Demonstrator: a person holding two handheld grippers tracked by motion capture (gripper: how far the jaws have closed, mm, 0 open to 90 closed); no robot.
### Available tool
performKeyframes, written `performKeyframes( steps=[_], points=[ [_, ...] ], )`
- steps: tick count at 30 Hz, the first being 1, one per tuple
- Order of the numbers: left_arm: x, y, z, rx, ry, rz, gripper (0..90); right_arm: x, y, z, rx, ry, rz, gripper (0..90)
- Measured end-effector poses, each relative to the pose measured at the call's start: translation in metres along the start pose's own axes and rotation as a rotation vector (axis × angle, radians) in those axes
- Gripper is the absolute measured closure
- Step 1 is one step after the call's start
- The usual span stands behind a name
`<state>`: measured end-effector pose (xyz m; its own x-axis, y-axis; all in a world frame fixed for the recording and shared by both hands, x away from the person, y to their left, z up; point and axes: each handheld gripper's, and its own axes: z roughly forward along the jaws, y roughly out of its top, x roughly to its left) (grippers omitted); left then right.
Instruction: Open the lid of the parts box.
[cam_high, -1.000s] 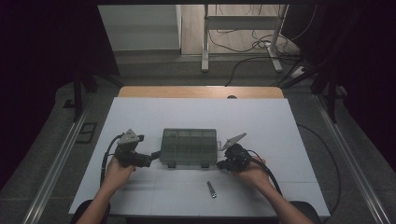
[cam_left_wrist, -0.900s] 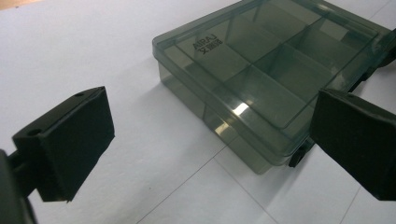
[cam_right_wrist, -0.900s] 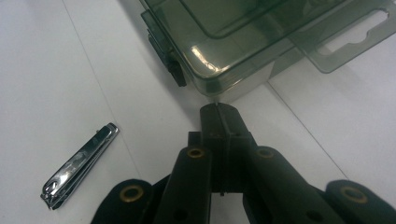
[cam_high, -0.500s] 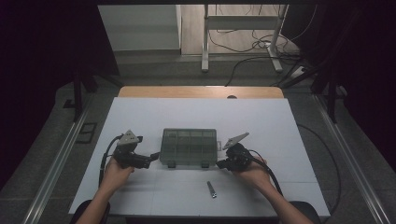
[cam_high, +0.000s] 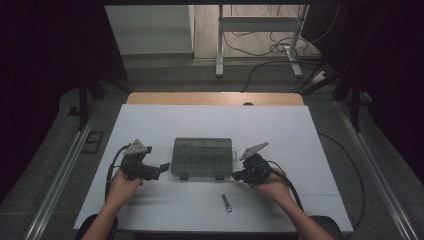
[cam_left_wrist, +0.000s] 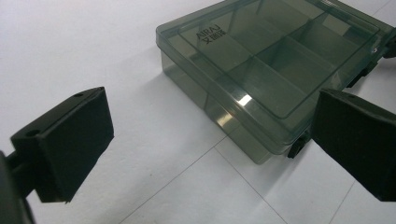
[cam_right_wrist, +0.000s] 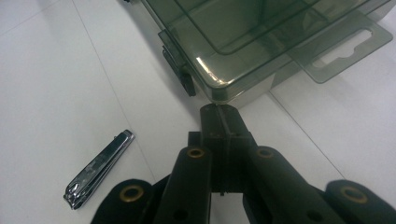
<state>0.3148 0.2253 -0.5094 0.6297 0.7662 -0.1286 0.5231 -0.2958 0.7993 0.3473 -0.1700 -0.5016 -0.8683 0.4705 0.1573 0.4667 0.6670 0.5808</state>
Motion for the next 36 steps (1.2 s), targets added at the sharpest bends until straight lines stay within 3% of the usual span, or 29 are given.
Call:
performKeyframes(
  steps=[15, 24, 30, 36],
  points=[
    [0.000, 0.000, -0.002, -0.003, 0.002, -0.013, 0.0, 0.001, 0.000, -0.005, -0.025, -0.001, 0.005, 89.3],
    [-0.003, 0.003, -0.007, 0.033, 0.021, -0.033, 2.3, 0.002, 0.002, -0.014, -0.089, -0.009, 0.006, 89.2],
    [-0.003, 0.003, -0.009, 0.061, 0.026, -0.068, 2.5, 0.004, 0.005, -0.017, -0.109, -0.016, 0.000, 89.3],
    [-0.003, 0.004, -0.011, 0.050, -0.007, -0.077, 2.8, 0.004, 0.010, -0.021, -0.133, -0.027, -0.018, 89.3]
  ],
)
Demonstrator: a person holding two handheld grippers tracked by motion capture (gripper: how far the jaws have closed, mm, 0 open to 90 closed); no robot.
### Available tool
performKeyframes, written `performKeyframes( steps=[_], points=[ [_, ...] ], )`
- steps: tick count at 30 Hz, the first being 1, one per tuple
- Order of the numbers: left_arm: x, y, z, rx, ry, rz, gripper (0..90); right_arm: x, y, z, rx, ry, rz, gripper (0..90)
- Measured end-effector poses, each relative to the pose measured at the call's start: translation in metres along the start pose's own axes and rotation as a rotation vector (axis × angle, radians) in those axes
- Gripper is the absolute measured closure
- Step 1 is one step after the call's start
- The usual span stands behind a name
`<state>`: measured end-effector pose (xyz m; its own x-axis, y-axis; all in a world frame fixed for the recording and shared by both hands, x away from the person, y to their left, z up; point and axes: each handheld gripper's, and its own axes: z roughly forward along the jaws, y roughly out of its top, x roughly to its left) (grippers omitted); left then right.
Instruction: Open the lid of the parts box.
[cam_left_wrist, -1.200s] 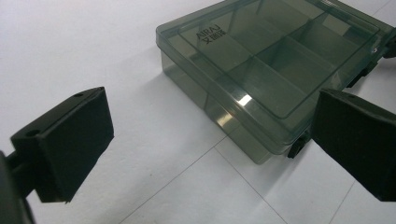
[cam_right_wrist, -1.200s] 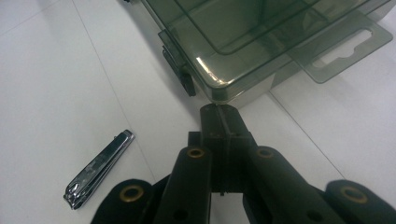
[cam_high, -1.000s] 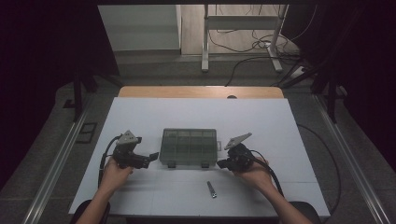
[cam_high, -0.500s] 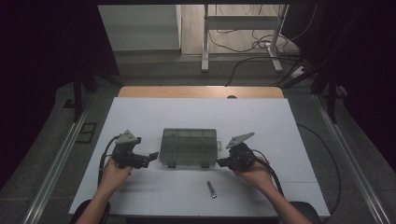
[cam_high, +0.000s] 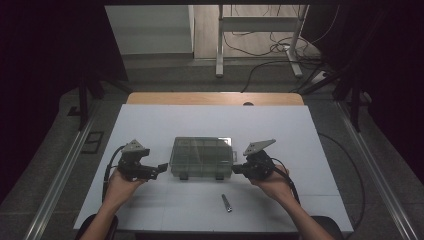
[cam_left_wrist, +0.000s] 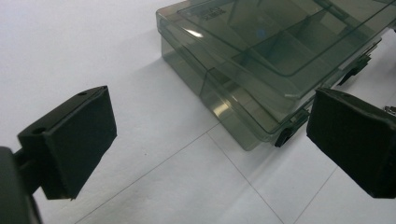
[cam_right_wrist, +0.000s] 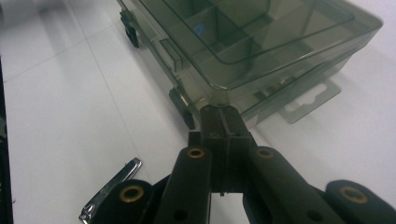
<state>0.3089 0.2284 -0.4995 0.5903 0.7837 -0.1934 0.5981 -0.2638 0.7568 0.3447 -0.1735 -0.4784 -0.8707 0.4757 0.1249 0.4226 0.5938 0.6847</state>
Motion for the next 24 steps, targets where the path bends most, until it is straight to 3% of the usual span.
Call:
performKeyframes(
  steps=[12, 16, 17, 20, 24],
  points=[
    [-0.005, 0.001, 0.000, 0.024, 0.020, 0.046, 14.3, -0.005, 0.010, -0.005, -0.050, -0.006, 0.013, 89.3],
    [-0.007, 0.002, 0.000, 0.036, 0.002, 0.052, 18.9, -0.007, 0.015, -0.006, -0.071, -0.010, 0.014, 89.3],
    [-0.007, 0.002, 0.000, 0.036, 0.002, 0.052, 21.6, -0.007, 0.015, -0.006, -0.071, -0.010, 0.014, 89.3],
    [-0.009, 0.003, -0.002, 0.022, -0.049, 0.030, 31.7, -0.009, 0.019, -0.007, -0.081, -0.014, 0.014, 89.3],
    [-0.011, 0.003, -0.002, 0.024, -0.065, 0.035, 41.6, -0.009, 0.022, -0.007, -0.090, -0.017, 0.012, 89.2]
  ],
)
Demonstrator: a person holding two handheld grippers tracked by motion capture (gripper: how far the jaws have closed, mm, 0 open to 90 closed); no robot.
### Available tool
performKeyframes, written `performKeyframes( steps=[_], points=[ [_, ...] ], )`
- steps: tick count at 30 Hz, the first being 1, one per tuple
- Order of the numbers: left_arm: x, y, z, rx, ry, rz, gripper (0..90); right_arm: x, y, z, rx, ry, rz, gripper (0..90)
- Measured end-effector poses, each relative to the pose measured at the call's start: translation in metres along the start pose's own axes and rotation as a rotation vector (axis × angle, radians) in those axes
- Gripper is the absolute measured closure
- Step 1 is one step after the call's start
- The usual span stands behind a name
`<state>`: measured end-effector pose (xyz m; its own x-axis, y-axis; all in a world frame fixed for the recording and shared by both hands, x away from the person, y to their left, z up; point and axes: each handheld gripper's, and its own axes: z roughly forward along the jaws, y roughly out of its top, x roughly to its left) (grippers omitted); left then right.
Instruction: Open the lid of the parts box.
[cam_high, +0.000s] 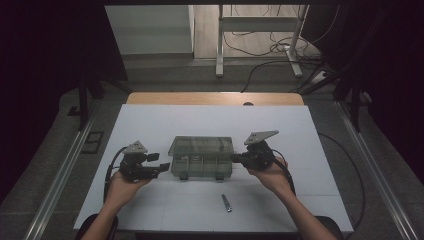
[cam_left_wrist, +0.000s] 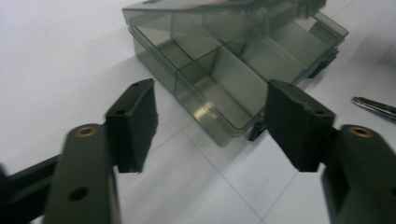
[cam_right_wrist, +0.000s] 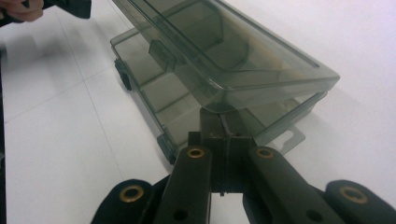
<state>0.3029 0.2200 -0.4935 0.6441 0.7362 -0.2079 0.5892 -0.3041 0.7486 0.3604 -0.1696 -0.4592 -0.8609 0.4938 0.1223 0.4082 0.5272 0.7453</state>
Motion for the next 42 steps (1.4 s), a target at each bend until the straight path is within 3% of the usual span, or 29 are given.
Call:
performKeyframes(
  steps=[12, 23, 31, 34, 42],
  points=[
    [-0.012, 0.006, 0.010, 0.021, -0.077, 0.027, 65.9, -0.006, 0.011, 0.000, -0.026, -0.004, 0.009, 89.2],
    [-0.026, 0.015, 0.026, 0.059, -0.076, 0.104, 86.9, -0.013, 0.016, 0.002, -0.036, -0.001, 0.028, 89.3],
    [-0.026, 0.018, 0.033, 0.048, -0.090, 0.099, 89.7, -0.017, 0.020, 0.004, -0.040, -0.004, 0.039, 89.3],
    [-0.031, 0.022, 0.040, 0.054, -0.087, 0.124, 89.7, -0.017, 0.022, 0.005, -0.041, -0.007, 0.034, 89.2],
    [-0.037, 0.024, 0.052, 0.070, -0.080, 0.145, 89.7, -0.019, 0.027, 0.008, -0.044, -0.013, 0.027, 89.2]
  ],
)
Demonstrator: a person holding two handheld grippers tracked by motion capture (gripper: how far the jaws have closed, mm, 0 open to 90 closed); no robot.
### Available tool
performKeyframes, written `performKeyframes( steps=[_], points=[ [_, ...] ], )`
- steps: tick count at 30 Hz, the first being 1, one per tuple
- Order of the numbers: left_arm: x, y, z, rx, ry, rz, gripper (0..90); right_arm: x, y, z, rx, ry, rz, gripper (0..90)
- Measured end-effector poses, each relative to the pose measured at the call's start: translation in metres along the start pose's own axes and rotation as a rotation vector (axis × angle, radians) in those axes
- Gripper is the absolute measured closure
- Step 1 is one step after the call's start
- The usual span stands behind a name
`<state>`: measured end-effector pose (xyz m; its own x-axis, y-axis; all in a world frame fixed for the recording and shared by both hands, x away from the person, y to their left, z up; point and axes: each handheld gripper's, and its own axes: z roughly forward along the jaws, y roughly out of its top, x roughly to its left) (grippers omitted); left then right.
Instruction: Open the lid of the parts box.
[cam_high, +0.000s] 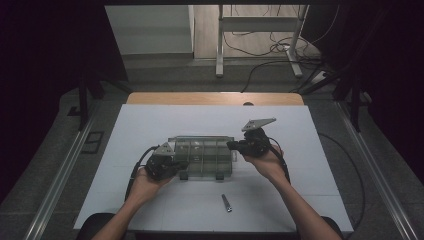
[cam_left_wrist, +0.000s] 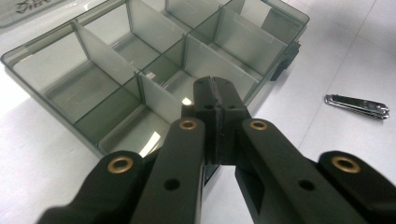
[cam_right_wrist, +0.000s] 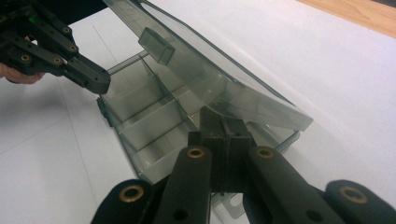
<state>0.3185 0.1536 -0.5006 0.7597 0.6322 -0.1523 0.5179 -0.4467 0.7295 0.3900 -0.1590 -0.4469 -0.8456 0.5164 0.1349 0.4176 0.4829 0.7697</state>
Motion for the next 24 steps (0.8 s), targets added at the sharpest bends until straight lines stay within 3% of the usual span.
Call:
performKeyframes(
  steps=[6, 13, 16, 24],
  points=[
    [-0.004, 0.000, 0.010, 0.035, 0.008, 0.024, 89.7, -0.002, 0.003, 0.002, -0.005, -0.007, -0.005, 89.3],
    [-0.005, -0.002, 0.011, 0.024, 0.011, 0.031, 89.8, -0.005, 0.004, 0.003, -0.008, -0.015, -0.002, 89.3],
    [-0.007, -0.002, 0.012, 0.024, 0.024, 0.059, 89.8, -0.008, 0.005, 0.003, -0.015, -0.020, -0.001, 89.2],
    [-0.007, -0.004, 0.012, 0.016, 0.020, 0.059, 89.8, -0.013, 0.009, 0.007, -0.024, -0.029, 0.001, 89.3]
  ],
)
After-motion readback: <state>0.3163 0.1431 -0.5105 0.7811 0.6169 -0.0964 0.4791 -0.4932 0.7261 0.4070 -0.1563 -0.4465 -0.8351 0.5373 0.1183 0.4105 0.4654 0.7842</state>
